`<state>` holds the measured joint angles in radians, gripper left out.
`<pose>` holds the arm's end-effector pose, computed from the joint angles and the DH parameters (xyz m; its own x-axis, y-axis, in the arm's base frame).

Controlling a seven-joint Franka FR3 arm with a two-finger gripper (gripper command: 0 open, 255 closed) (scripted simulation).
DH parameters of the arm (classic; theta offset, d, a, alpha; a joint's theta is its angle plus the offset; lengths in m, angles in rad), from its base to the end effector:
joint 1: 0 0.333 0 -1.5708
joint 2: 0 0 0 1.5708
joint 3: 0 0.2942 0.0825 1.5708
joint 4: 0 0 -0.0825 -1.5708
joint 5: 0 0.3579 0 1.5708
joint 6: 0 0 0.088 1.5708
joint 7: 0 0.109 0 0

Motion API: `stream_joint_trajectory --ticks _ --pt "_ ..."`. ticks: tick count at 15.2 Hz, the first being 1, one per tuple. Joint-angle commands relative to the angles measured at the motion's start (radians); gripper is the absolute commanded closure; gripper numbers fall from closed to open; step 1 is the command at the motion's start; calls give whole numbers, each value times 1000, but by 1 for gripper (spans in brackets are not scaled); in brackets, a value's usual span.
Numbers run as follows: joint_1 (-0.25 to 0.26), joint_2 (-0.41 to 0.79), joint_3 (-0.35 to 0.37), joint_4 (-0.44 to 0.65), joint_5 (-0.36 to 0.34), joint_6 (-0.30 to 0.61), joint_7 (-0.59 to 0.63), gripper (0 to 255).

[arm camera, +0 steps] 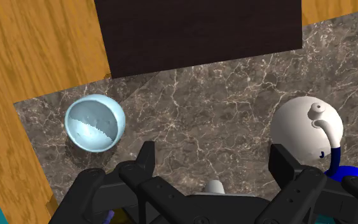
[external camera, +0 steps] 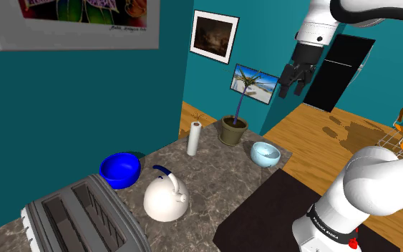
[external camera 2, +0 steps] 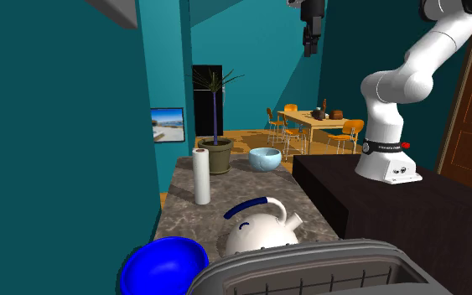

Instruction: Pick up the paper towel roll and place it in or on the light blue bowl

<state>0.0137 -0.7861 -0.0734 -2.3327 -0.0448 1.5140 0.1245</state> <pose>0.2898 -0.0289 0.5777 0.9861 -0.1627 -0.0346 -0.1629 -0.9866 -0.0029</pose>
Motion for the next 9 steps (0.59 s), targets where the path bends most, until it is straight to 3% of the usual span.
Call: stream_joint_trajectory --ticks 1,9 --pt "0 0 0 0 0 0 0 0" --pt "13 240 -14 -8 16 249 4 0"
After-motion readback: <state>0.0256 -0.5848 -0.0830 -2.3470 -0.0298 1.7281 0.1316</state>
